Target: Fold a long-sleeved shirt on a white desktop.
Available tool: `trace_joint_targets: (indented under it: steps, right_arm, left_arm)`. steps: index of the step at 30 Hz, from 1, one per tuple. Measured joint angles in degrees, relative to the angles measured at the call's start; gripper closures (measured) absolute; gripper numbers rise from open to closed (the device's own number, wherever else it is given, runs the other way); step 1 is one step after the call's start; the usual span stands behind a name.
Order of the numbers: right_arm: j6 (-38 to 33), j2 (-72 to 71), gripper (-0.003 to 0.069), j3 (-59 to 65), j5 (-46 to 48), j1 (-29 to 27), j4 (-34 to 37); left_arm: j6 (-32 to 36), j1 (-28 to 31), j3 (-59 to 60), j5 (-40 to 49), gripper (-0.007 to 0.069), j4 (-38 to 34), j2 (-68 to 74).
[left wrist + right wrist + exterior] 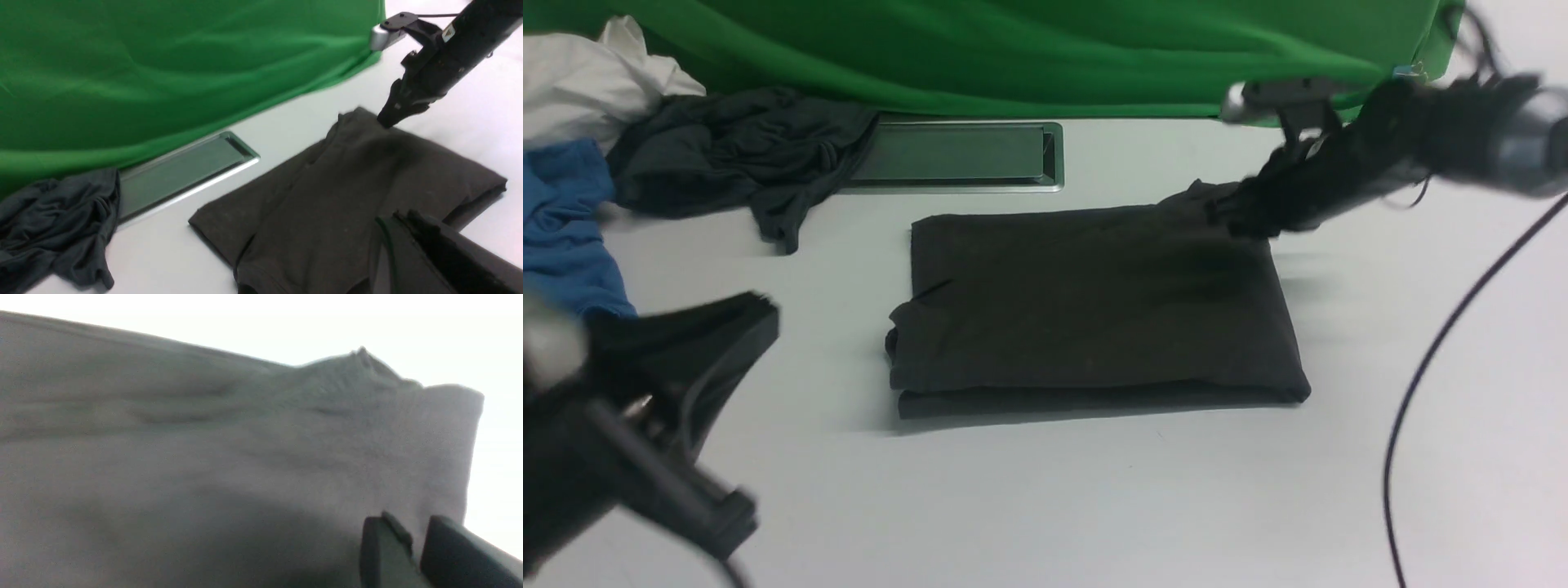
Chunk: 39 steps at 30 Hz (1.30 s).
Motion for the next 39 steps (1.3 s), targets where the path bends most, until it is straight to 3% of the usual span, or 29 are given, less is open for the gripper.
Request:
trace_joint_targets:
  steps: [7,13,21,27,39]
  right_arm:
    - [2.2,-26.7,0.0526,14.8,2.5,0.0,0.0]
    - [6.5,-52.7,0.0626,34.9,5.2,0.2,0.0]
    - [10.9,-75.8,0.0637,52.2,5.8,0.2,-0.2]
    - [11.9,-87.5,0.0591,58.7,7.5,0.2,-0.2]
    - [12.0,-92.2,0.0552,59.6,5.2,-0.2,-1.8]
  left_arm:
    - [-2.6,0.0,7.1,-4.8,0.0608,-1.8,-9.9]
    - [-3.2,0.0,8.5,-7.2,0.0608,-0.9,-12.1]
    - [-3.2,0.0,8.6,-7.3,0.0608,1.4,-12.1]
    - [-3.6,0.0,8.7,-7.3,0.0606,1.4,-12.1]
    - [-3.6,0.0,8.7,-7.4,0.0606,1.4,-12.1]
